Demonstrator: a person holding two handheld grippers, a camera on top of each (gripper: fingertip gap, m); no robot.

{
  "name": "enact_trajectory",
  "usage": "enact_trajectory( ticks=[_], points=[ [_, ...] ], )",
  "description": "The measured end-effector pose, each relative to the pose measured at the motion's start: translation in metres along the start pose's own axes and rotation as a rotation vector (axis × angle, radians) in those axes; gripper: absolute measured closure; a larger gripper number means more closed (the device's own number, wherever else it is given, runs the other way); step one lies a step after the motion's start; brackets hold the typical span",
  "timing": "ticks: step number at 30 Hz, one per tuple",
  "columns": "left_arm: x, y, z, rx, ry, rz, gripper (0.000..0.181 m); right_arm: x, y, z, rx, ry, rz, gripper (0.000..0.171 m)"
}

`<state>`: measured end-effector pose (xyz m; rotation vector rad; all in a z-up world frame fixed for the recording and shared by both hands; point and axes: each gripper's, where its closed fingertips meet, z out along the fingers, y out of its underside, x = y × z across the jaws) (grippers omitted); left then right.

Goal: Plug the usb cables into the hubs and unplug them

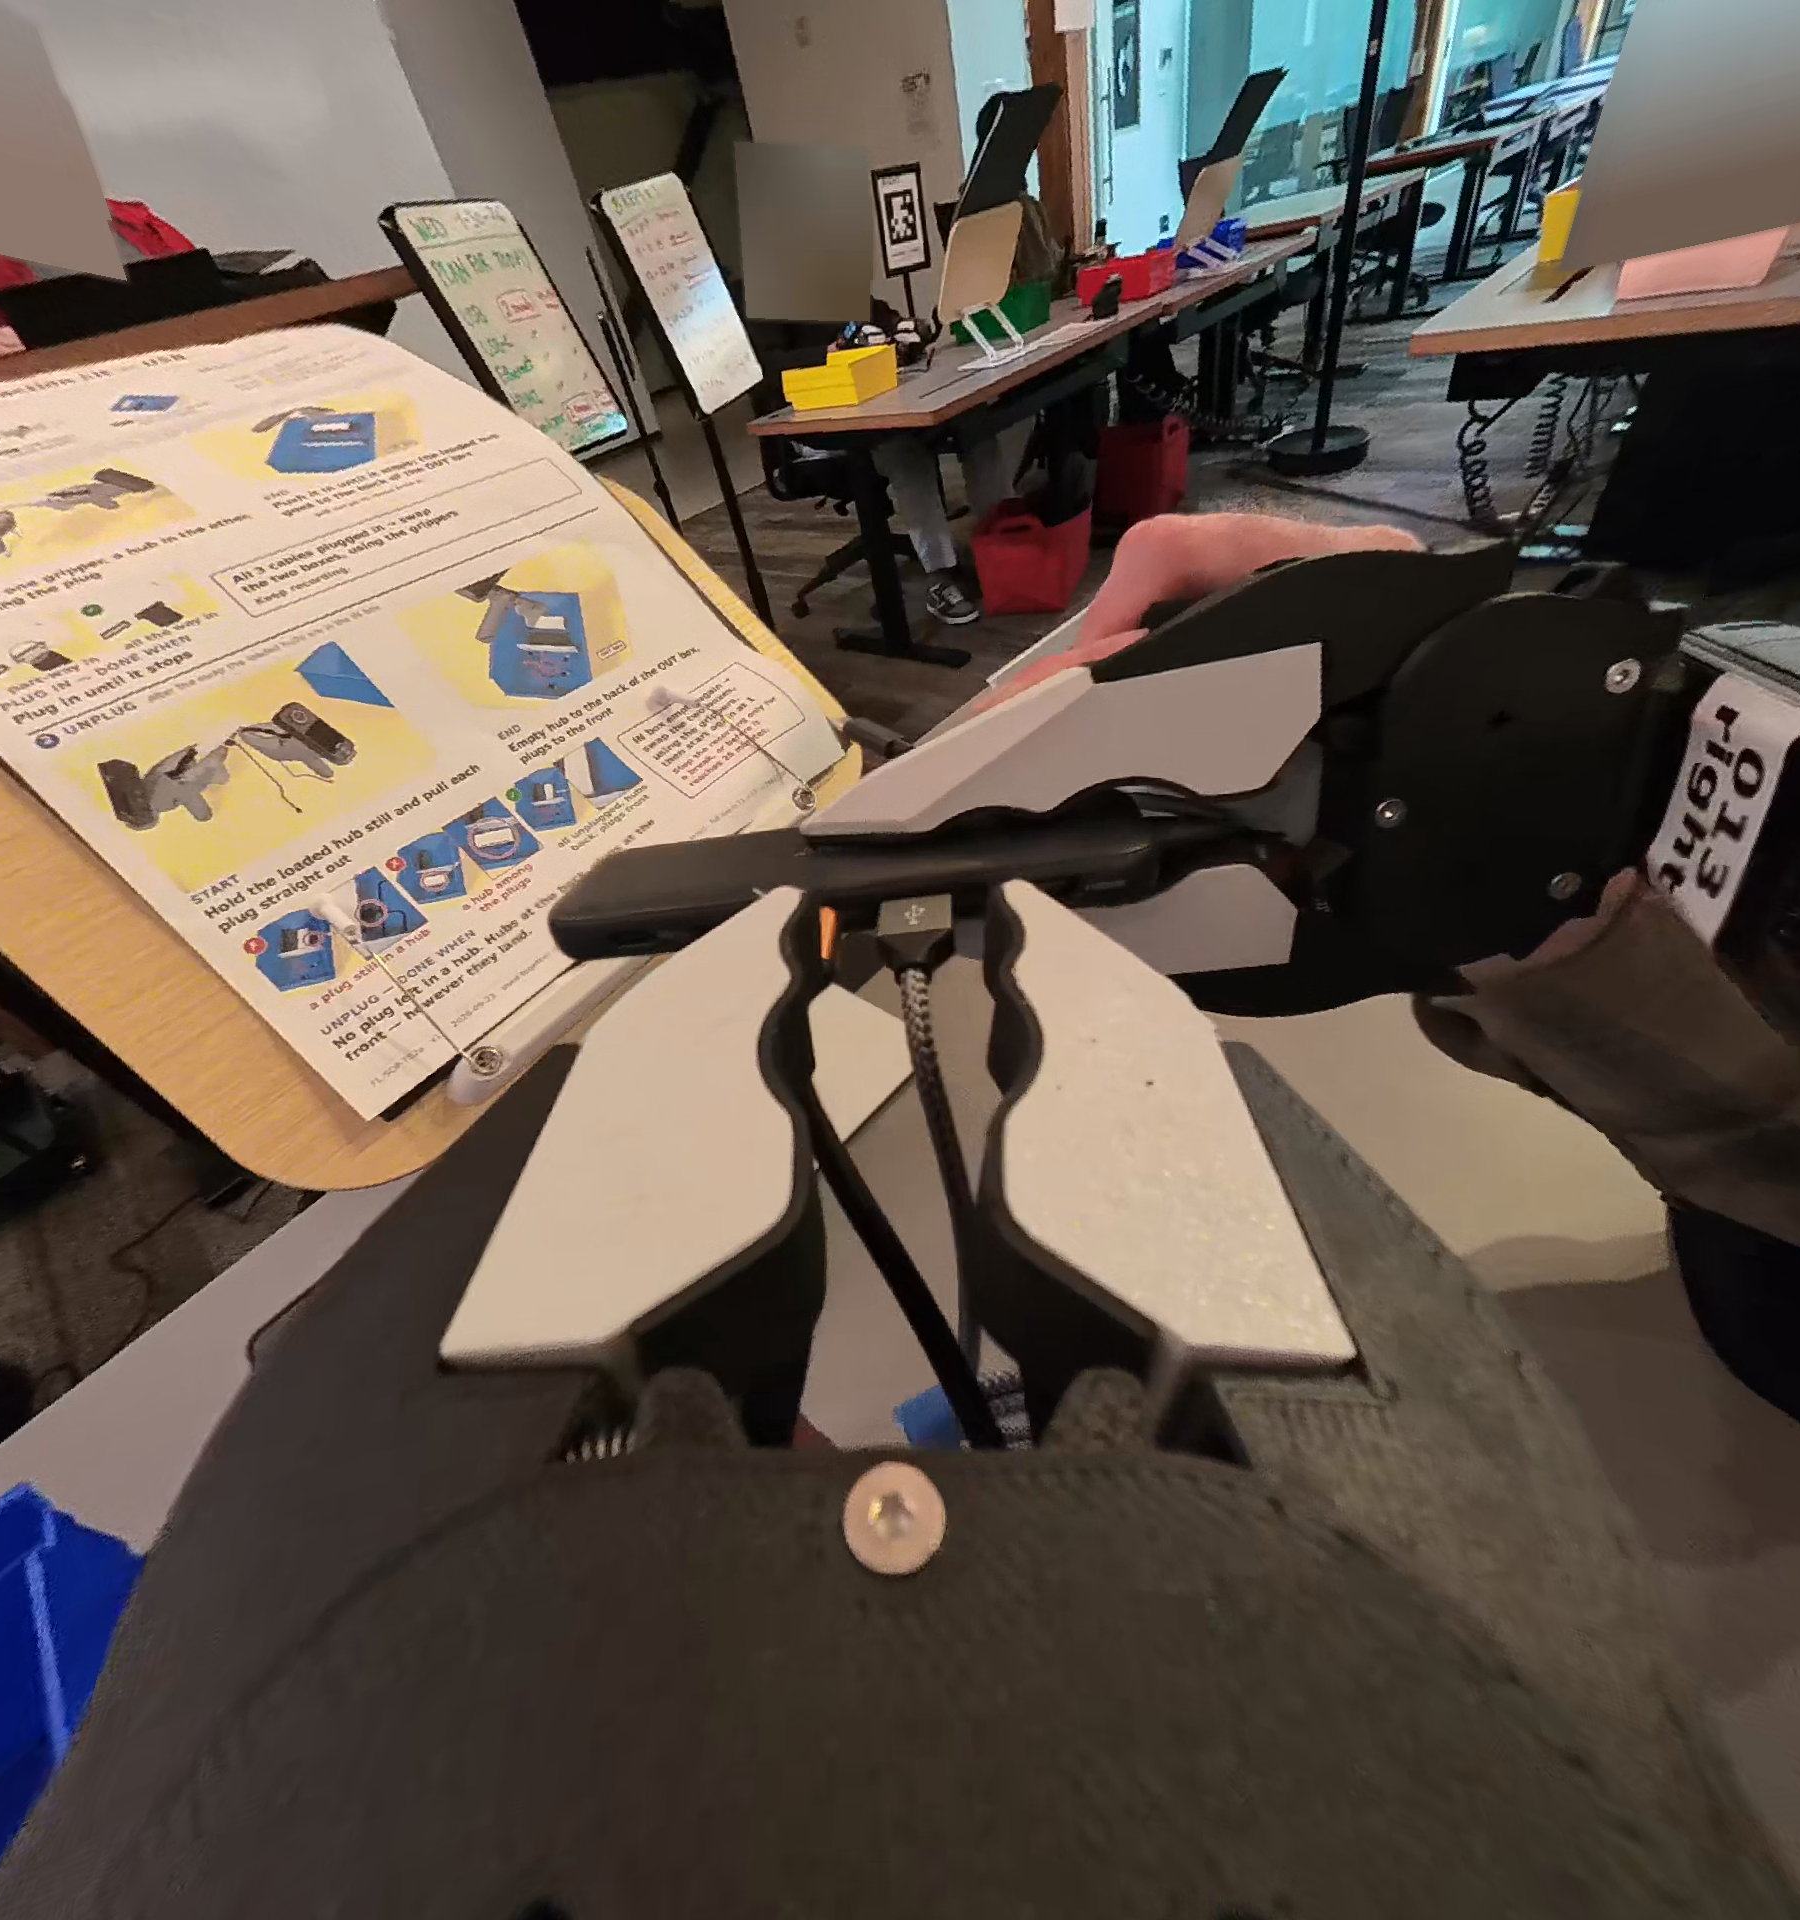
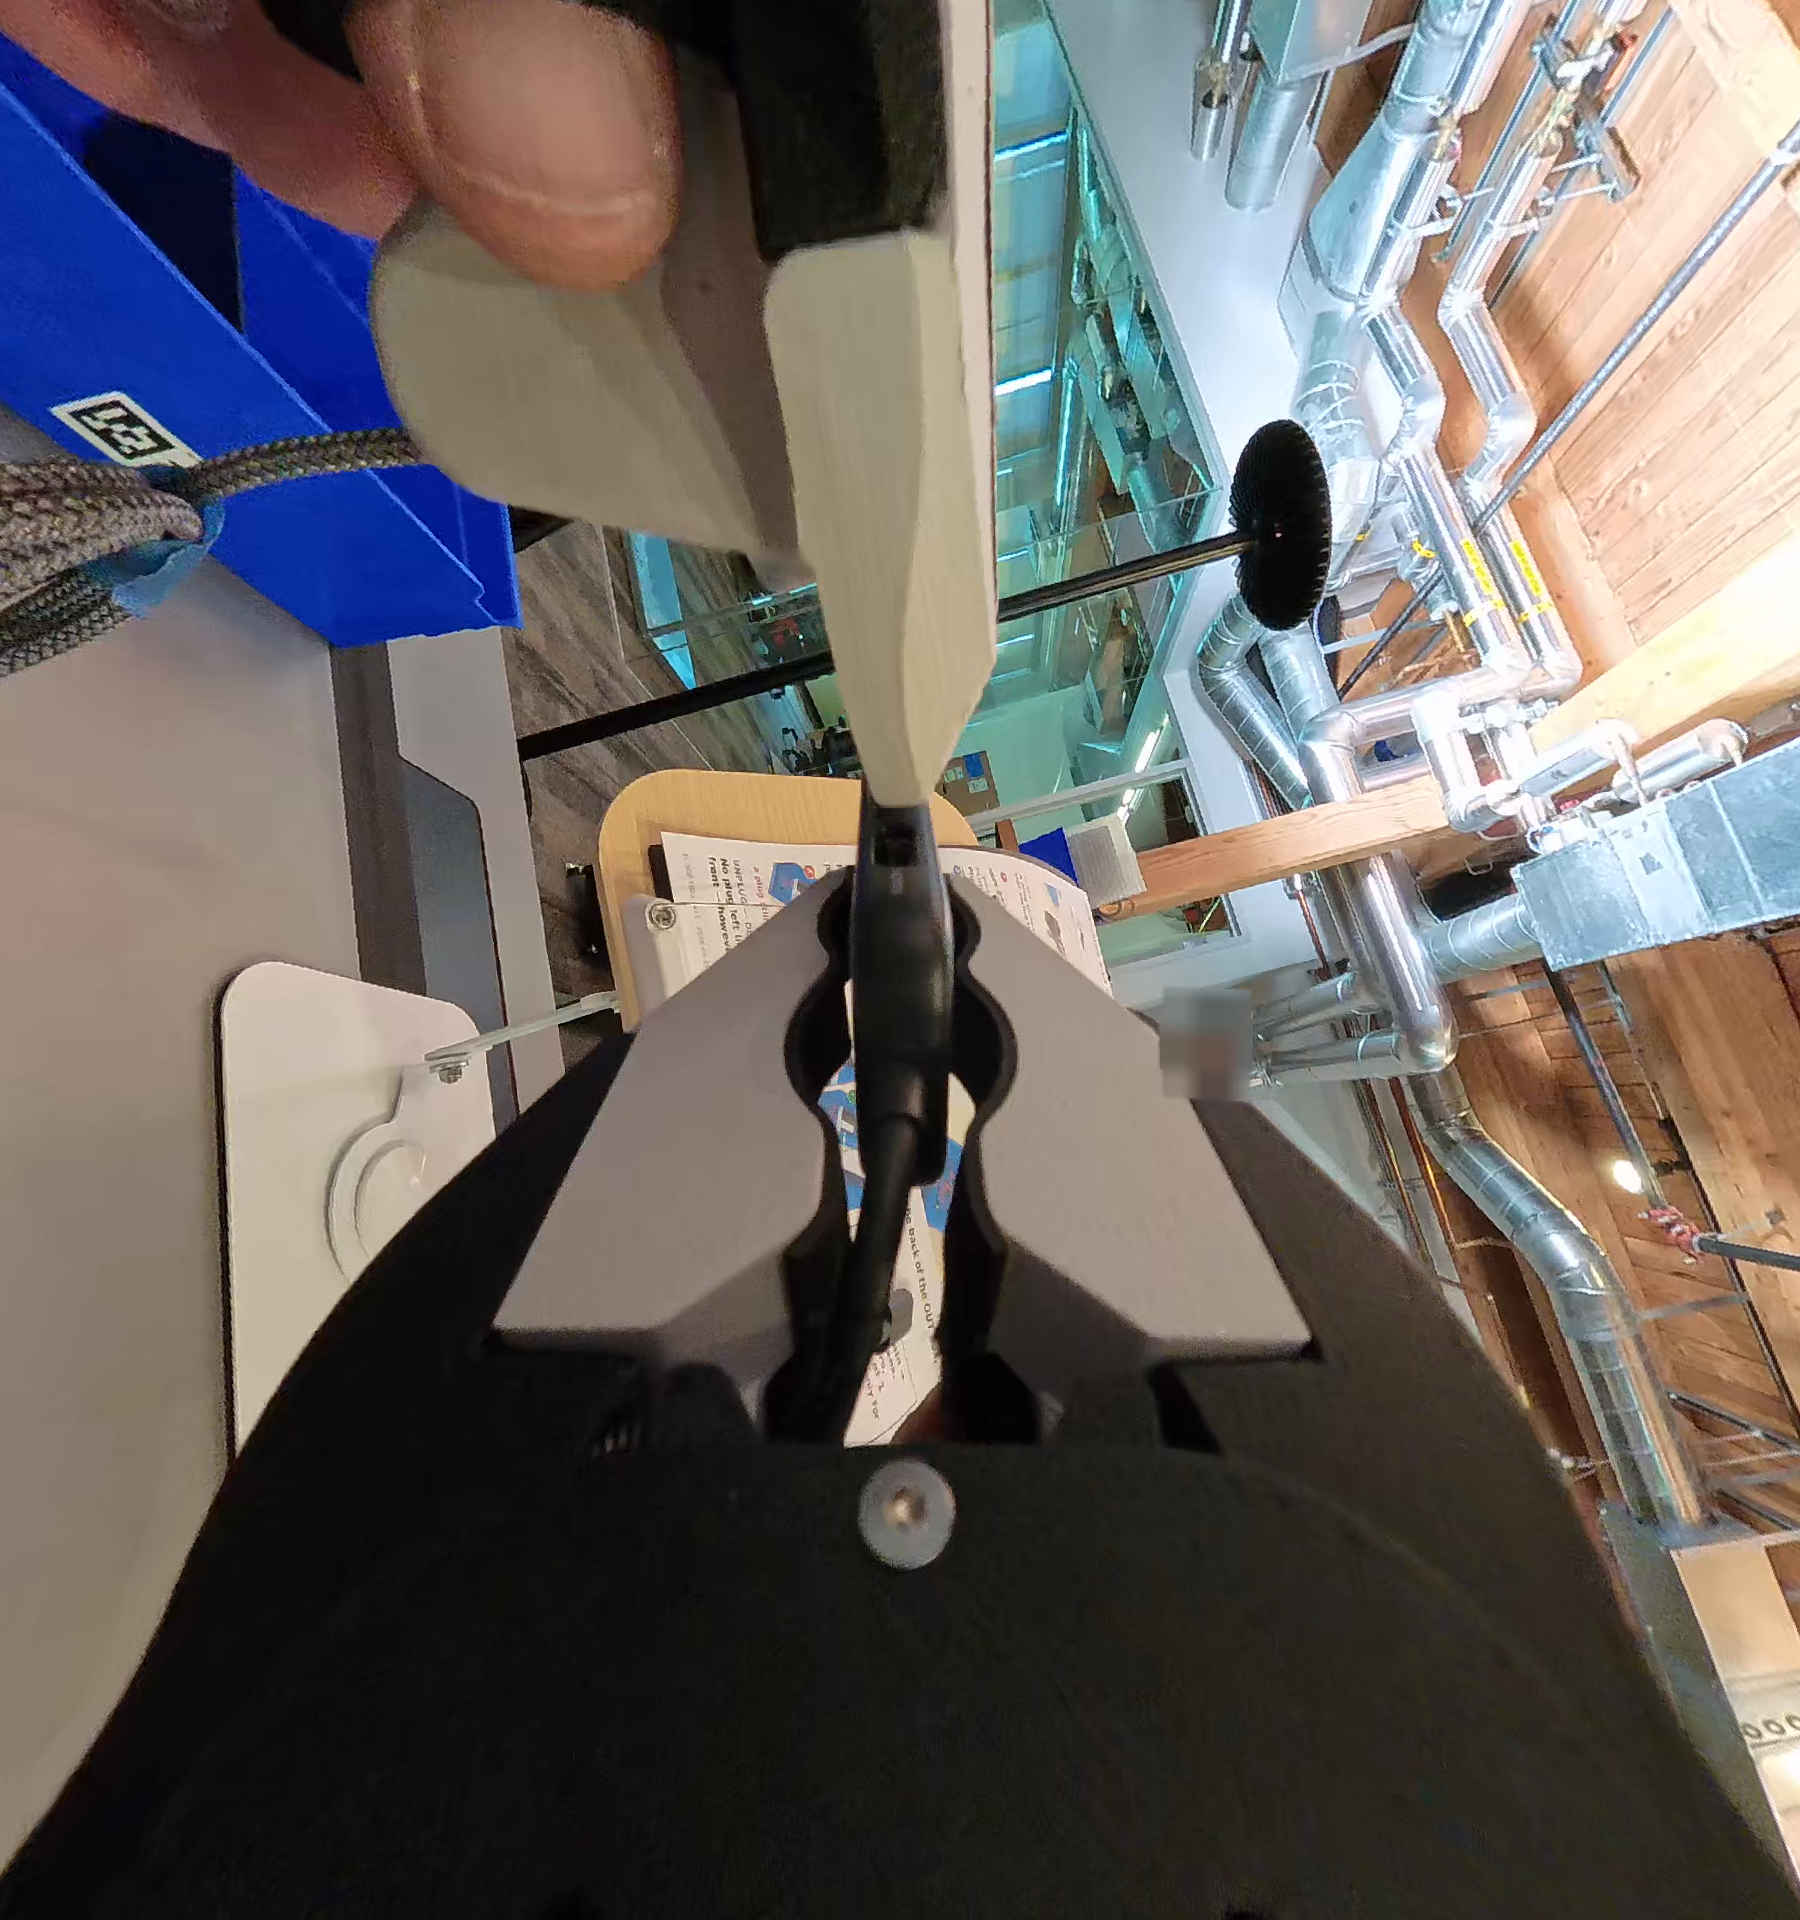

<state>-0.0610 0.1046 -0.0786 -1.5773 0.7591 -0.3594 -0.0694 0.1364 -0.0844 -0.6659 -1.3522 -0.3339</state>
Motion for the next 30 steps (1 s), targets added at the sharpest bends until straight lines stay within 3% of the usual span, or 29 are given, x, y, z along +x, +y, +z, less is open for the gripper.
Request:
enact_trajectory(
  ticks=[9,15,19,30],
  points=[
    [0.001,-0.002,-0.003,-0.03,-0.012,0.025,0.168,0.005,0.004,0.002,-0.019,0.022,0.013,0.161],
    [0.0,-0.004,-0.002,0.001,-0.006,-0.025,0.167,0.008,0.007,0.001,-0.023,0.04,0.038,0.161],
    [0.004,-0.006,-0.006,-0.005,-0.002,-0.005,0.155,0.007,0.005,0.0,-0.009,0.05,0.058,0.161],
    [0.002,-0.007,-0.012,-0.031,-0.062,0.034,0.162,0.01,0.006,-0.005,-0.009,0.064,0.058,0.161]
  ],
)
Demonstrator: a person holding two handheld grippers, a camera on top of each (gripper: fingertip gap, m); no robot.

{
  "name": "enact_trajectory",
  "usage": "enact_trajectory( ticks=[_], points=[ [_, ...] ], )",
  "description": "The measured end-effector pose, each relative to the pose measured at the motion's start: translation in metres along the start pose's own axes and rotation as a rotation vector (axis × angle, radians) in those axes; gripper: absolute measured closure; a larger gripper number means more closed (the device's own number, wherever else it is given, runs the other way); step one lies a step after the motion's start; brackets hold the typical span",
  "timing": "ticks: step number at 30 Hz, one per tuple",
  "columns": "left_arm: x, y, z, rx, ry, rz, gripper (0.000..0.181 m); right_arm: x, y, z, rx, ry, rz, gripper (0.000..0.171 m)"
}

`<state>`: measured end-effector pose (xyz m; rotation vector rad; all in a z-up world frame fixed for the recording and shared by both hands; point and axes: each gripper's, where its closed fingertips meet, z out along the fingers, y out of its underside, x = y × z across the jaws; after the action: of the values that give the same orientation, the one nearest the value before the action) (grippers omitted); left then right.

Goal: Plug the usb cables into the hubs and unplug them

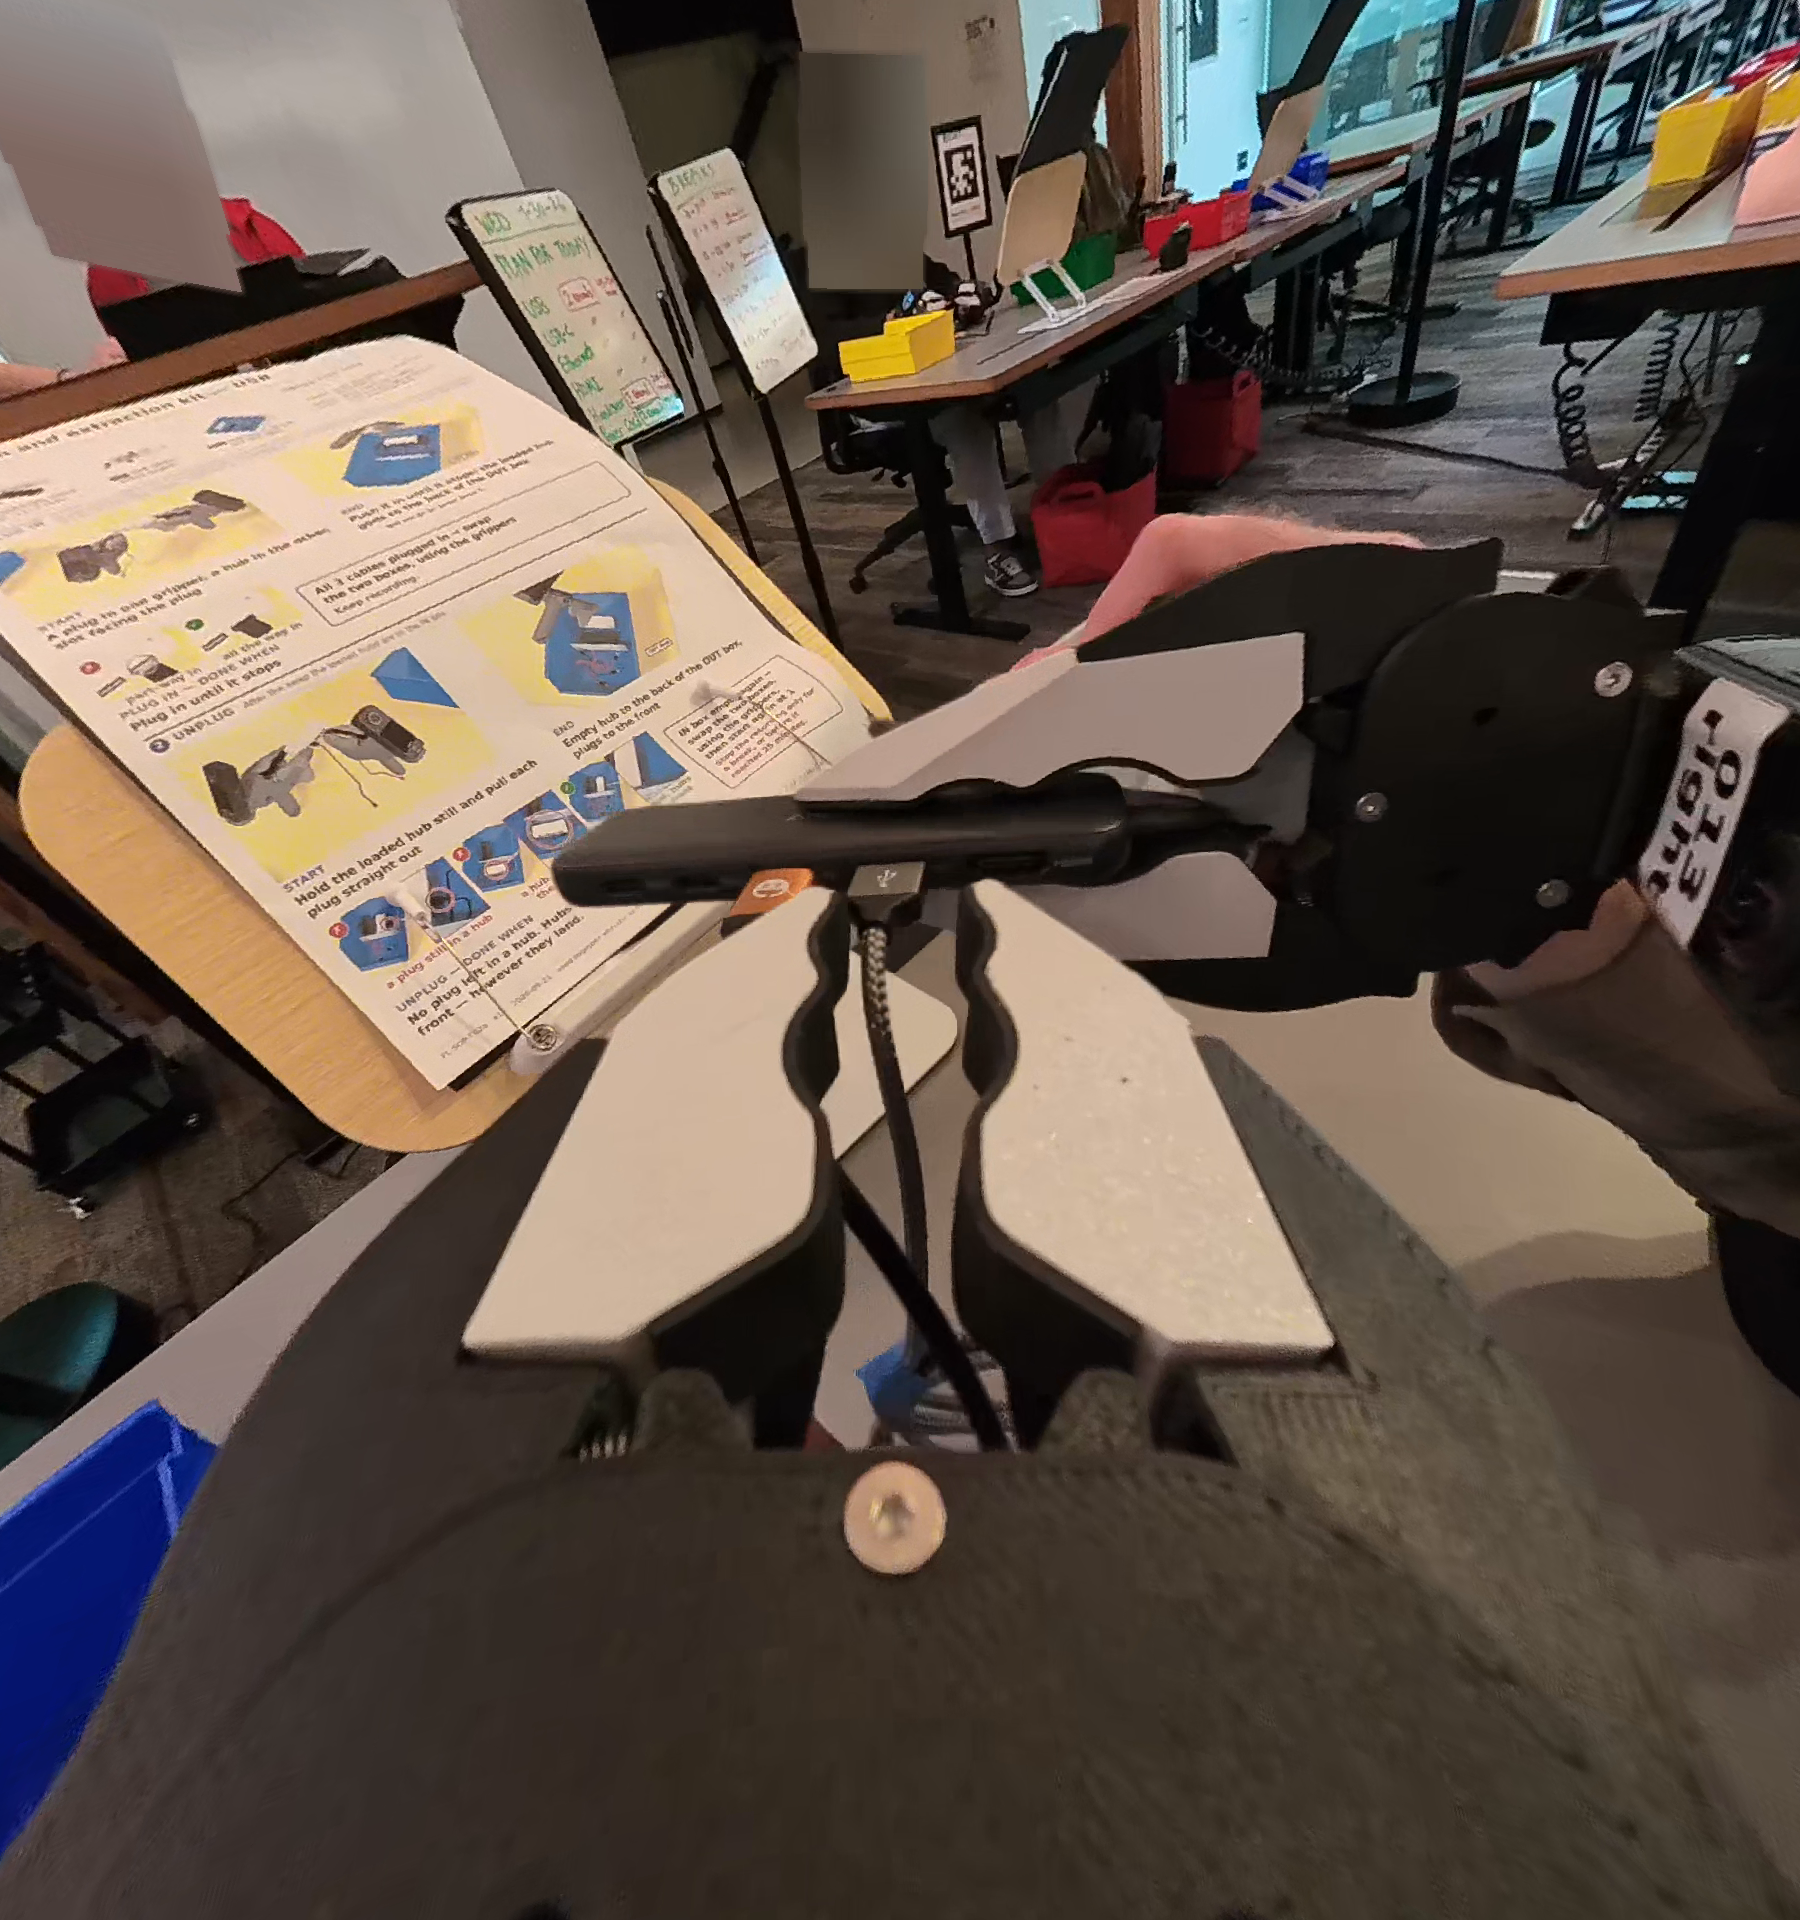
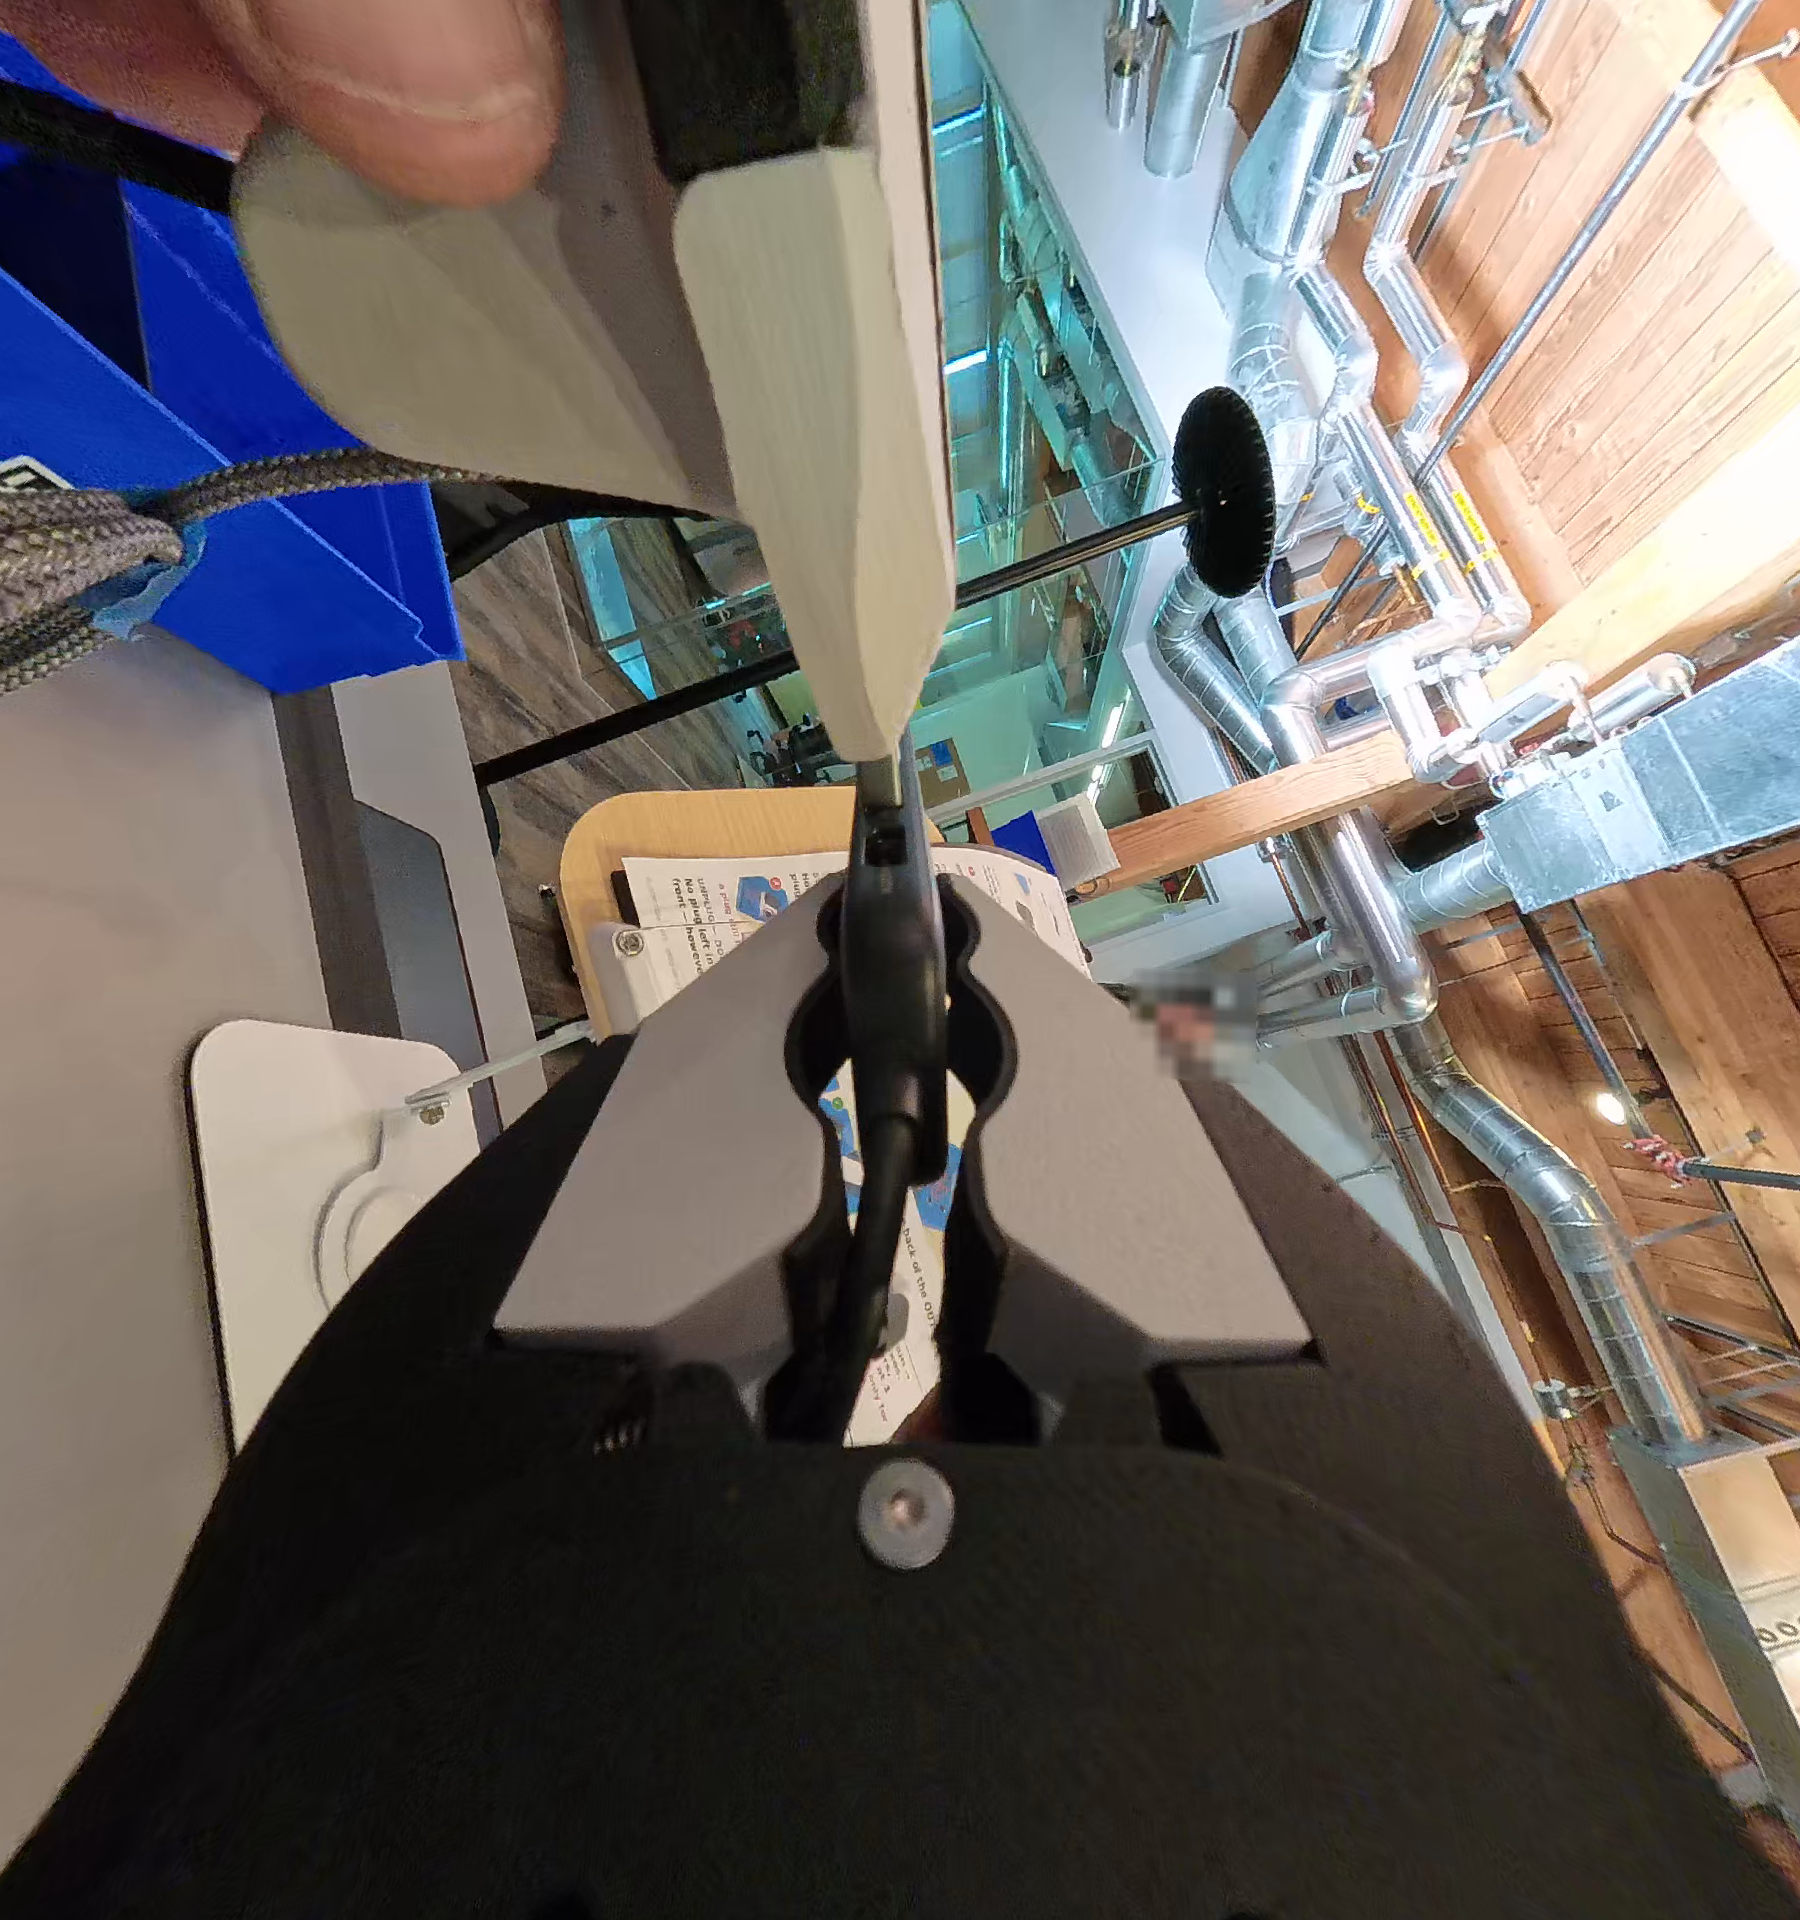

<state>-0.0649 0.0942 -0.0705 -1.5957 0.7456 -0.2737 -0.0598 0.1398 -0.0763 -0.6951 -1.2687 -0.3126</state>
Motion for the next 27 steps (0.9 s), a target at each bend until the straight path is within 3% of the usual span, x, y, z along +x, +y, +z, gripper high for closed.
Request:
enact_trajectory(
  ticks=[19,27],
  points=[
    [-0.0044,0.0036,0.0039,0.033,-0.044,-0.036,0.168,-0.0004,0.0036,0.0017,-0.016,0.002,0.025,0.161],
    [-0.0013,0.0006,-0.0033,0.016,0.104,-0.004,0.168,0.0006,-0.0027,-0.0018,-0.004,-0.012,0.004,0.162]
  ],
)
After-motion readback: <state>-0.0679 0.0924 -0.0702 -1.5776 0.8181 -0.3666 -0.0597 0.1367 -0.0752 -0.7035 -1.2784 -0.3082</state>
